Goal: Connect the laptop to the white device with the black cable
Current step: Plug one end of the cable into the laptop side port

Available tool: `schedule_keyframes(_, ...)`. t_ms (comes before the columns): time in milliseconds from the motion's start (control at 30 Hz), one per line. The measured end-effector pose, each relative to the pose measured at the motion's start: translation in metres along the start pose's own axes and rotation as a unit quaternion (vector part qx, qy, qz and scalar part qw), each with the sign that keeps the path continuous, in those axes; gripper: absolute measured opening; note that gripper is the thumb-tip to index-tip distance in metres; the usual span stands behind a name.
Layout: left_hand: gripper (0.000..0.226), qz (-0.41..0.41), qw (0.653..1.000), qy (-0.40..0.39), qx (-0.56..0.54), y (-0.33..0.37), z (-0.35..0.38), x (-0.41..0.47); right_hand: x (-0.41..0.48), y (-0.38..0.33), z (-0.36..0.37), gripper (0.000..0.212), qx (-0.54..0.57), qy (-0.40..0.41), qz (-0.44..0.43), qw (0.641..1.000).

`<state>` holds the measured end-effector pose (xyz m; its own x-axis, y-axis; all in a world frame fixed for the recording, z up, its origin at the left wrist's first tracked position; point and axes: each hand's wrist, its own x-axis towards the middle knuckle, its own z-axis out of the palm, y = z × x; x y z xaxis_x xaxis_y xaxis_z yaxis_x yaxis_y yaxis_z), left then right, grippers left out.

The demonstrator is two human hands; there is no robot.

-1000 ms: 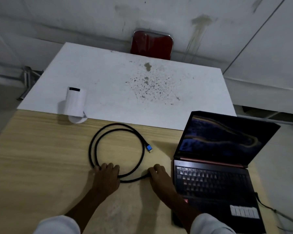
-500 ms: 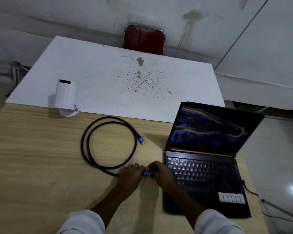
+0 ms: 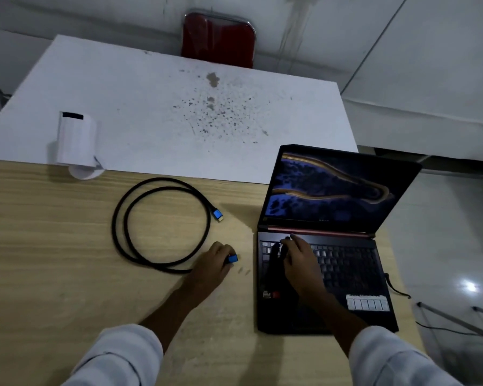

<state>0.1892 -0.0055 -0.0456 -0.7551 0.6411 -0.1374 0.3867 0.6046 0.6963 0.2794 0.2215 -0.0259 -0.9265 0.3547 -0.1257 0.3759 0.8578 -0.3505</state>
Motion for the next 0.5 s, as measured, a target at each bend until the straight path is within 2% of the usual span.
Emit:
schedule_keyframes(100,0.023,0.023,0.999,0.017,0.045,0.001,0.007,0.003,0.005,0.004,0.001,0.049,-0.049,-0.041,-0.057,0.996)
schedule_keyframes(200,0.028,0.021,0.997,0.002,0.076,0.003,0.011,0.005,0.014,-0.005,0.007,0.06,-0.089,-0.095,-0.092,0.987)
schedule_keyframes(333,0.034,0.009,0.997,0.007,0.08,0.008,0.016,0.006,0.019,-0.016,0.02,0.081,-0.14,-0.132,-0.083,0.978)
schedule_keyframes(500,0.023,0.007,0.996,0.005,0.089,0.009,0.02,0.007,0.02,-0.017,0.022,0.079,-0.136,-0.147,-0.072,0.977)
